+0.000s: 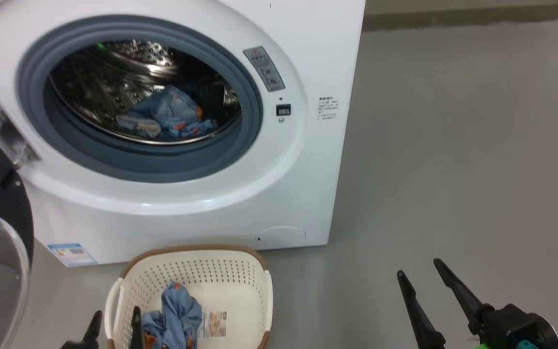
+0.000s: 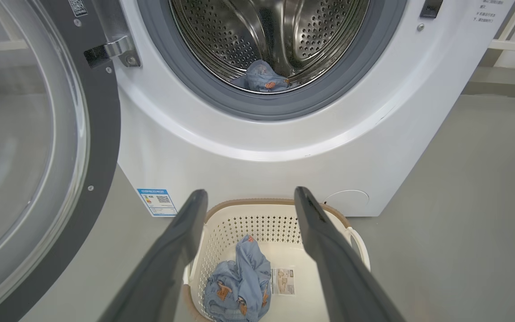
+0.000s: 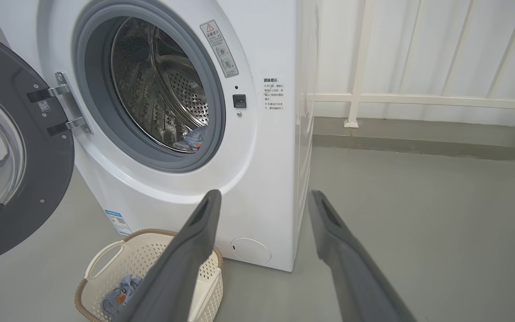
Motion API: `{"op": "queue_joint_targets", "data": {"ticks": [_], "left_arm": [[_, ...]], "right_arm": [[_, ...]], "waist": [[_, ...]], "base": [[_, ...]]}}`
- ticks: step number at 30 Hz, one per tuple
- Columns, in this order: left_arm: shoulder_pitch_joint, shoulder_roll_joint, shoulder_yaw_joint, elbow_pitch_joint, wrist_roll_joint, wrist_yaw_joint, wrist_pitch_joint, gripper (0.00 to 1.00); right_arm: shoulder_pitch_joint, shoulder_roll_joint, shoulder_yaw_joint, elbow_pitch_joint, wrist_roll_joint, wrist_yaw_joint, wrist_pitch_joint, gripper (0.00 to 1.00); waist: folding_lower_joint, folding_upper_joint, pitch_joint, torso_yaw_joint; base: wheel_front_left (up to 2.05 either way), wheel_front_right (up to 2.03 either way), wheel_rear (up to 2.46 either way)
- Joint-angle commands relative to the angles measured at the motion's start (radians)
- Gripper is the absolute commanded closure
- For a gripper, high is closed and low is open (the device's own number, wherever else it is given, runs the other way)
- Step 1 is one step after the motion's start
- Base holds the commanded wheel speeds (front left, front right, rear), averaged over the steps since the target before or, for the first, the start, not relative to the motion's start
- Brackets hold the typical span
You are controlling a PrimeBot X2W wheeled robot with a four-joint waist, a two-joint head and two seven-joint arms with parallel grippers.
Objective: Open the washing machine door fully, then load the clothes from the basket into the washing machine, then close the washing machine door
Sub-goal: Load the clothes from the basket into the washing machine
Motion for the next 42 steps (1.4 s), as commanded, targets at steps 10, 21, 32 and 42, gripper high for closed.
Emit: {"op": "queue_joint_targets", "data": {"ticks": [10, 21, 32, 42], "left_arm": [[-0.275, -0.038, -0.023, 0.306, 0.003, -0.087, -0.007, 0.0], [-0.569, -0.079, -0.02, 0.734, -0.043, -0.183, 0.011, 0.0], [-0.822, 0.001, -0.02, 0.979, -0.021, -0.154, 0.049, 0.0], [-0.9, 0.091, 0.025, 1.048, -0.063, -0.137, 0.057, 0.0]], "right_arm": [[-0.121, -0.005, 0.051, -0.051, -0.01, 0.002, -0.008, 0.0], [-0.275, -0.005, 0.095, -0.037, 0.01, 0.002, -0.063, 0.0], [-0.404, -0.005, 0.135, 0.003, 0.079, 0.002, -0.134, 0.0], [-0.478, -0.005, 0.177, 0.046, 0.139, 0.002, -0.165, 0.0]], "waist": [[0.0, 0.0, 0.201, -0.041], [0.0, 0.0, 0.436, -0.132], [0.0, 0.0, 0.694, -0.266], [0.0, 0.0, 0.843, -0.343]], "base": [[0.0, 0.0, 0.0], [0.0, 0.0, 0.0], [0.0, 0.0, 0.0], [0.0, 0.0, 0.0]]}}
